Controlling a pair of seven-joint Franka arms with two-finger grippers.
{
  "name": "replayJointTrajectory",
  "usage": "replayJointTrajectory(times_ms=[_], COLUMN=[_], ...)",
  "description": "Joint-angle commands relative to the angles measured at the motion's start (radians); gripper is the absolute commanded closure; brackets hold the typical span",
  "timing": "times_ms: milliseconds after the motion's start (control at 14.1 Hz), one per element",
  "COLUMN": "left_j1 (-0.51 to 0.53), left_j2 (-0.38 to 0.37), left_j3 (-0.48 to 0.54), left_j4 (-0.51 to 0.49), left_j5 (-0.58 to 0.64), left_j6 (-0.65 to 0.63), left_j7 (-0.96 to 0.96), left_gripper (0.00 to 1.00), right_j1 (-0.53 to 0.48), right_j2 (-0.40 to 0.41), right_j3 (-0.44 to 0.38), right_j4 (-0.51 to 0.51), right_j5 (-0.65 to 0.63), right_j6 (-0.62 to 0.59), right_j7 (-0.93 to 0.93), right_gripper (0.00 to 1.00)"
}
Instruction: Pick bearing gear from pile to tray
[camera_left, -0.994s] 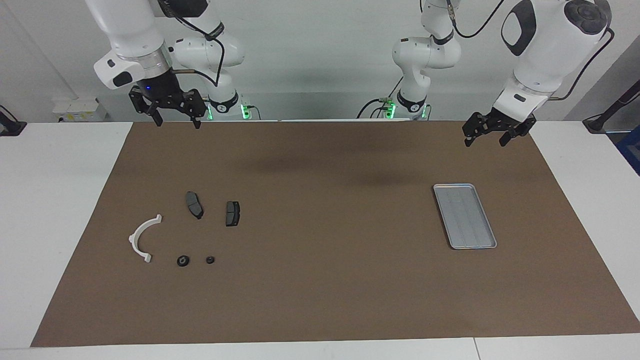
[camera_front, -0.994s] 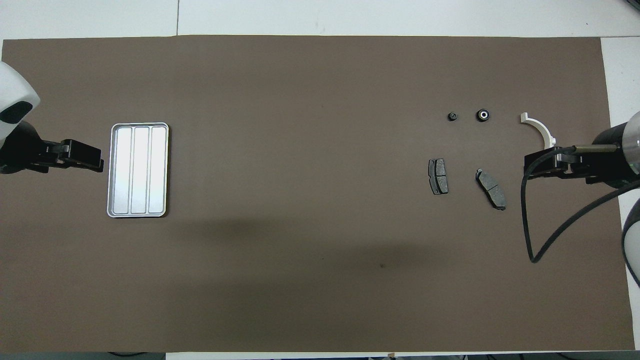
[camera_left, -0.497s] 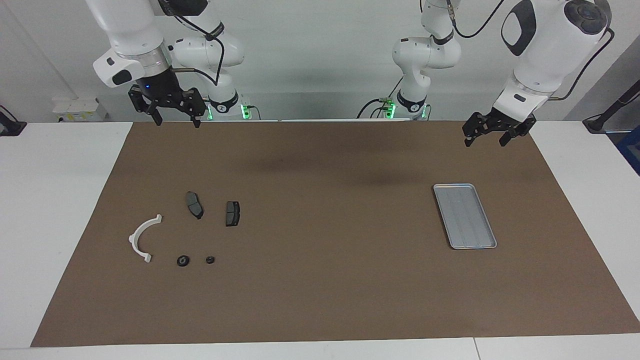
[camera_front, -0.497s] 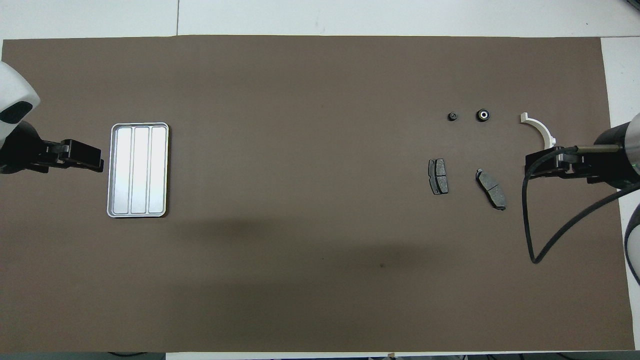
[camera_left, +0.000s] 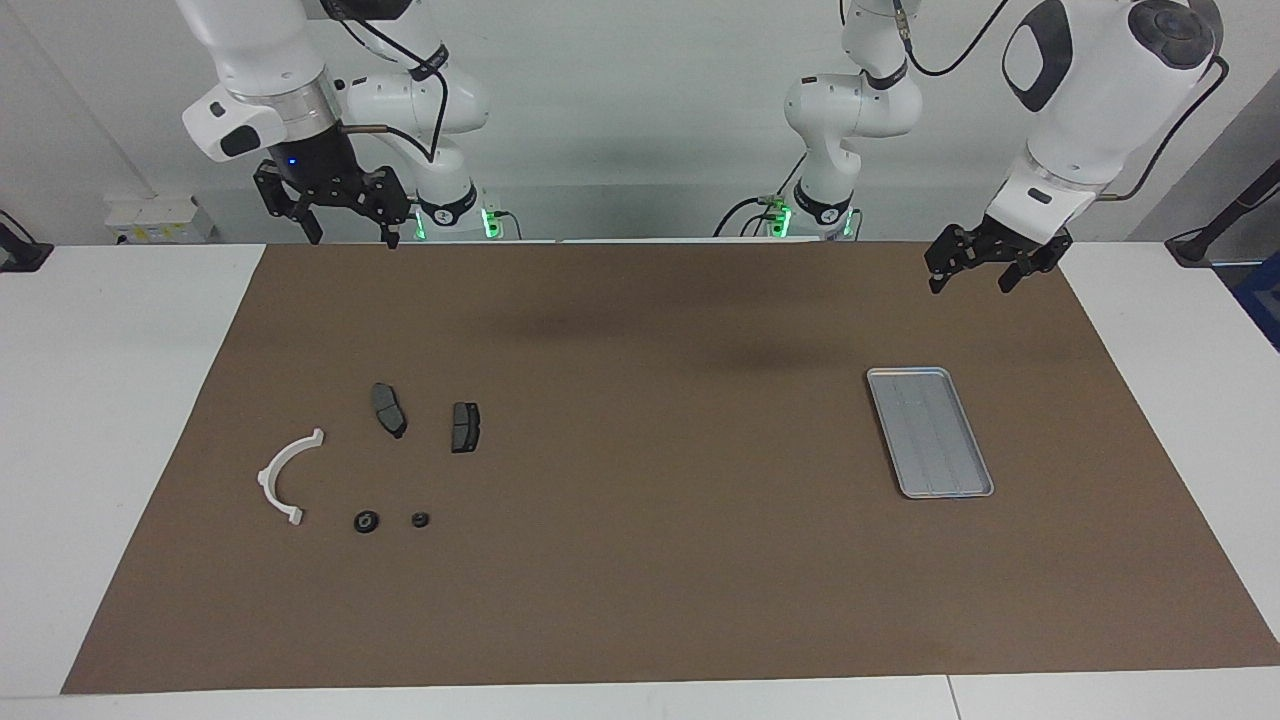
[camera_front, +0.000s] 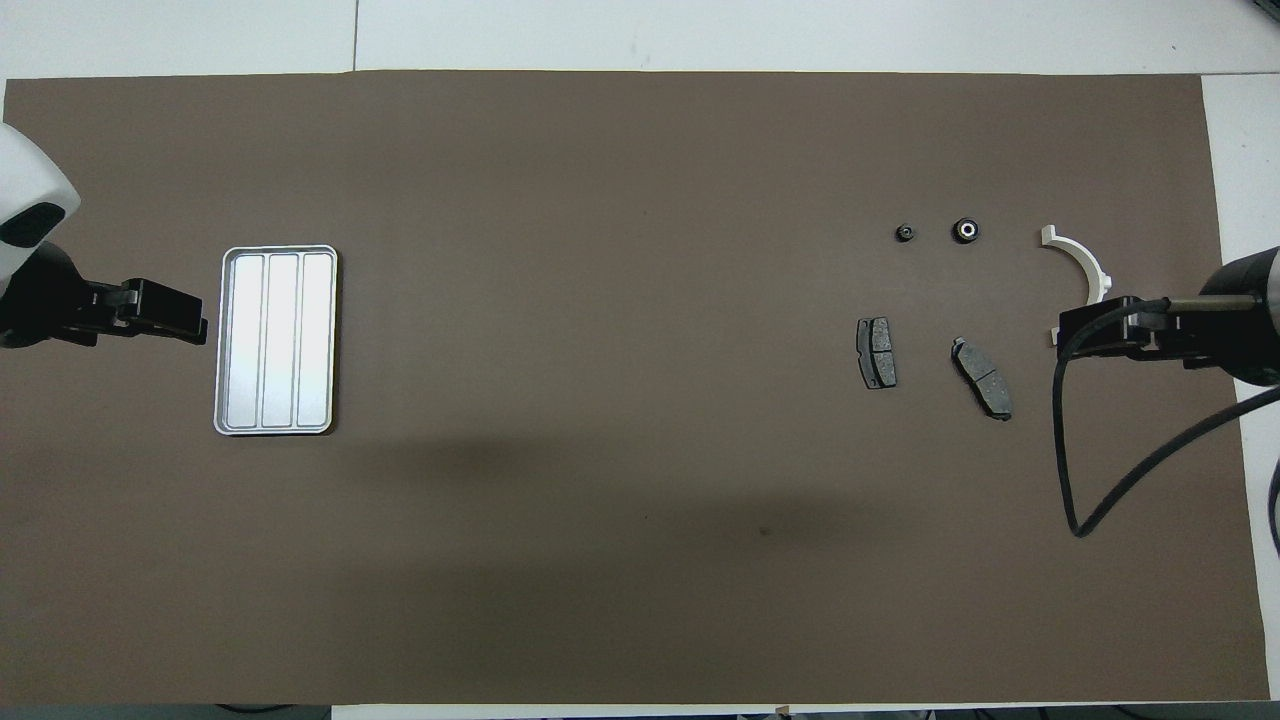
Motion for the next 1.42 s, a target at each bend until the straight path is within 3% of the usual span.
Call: replayJointTrajectory(times_ms=[0, 284, 497, 1135, 1348], left_j1=[-0.009, -0.009, -0.009, -0.009, -0.009], left_j2=[-0.024, -0.024, -0.024, -0.024, -0.024], left_j3=[0.009, 0.009, 0.009, 0.009, 0.009], left_j4=[-0.021, -0.019, -0.021, -0.019, -0.021], left_j5=[0.000, 0.000, 0.000, 0.000, 0.000], left_j6=[-0.002, -0.002, -0.002, -0.002, -0.002], left_j7=[0.003, 0.003, 0.003, 0.003, 0.003], left_gripper=[0.00, 0.00, 0.00, 0.00, 0.00], right_j1=[-0.016, -0.019, -0.019, -0.020, -0.014], right_j2=[-0.013, -0.009, 0.031, 0.422, 0.535], right_j3=[0.009, 0.008, 0.008, 0.005, 0.003], right_j4=[-0.012, -0.027, -0.085, -0.069, -0.011], right_j5=[0.020, 0.019, 0.014, -0.001, -0.006], right_j6=[0.010, 0.020, 0.143, 0.542, 0.597], right_j7=[-0.004, -0.004, -0.004, 0.065, 0.128], right_gripper=[0.00, 0.00, 0.00, 0.00, 0.00])
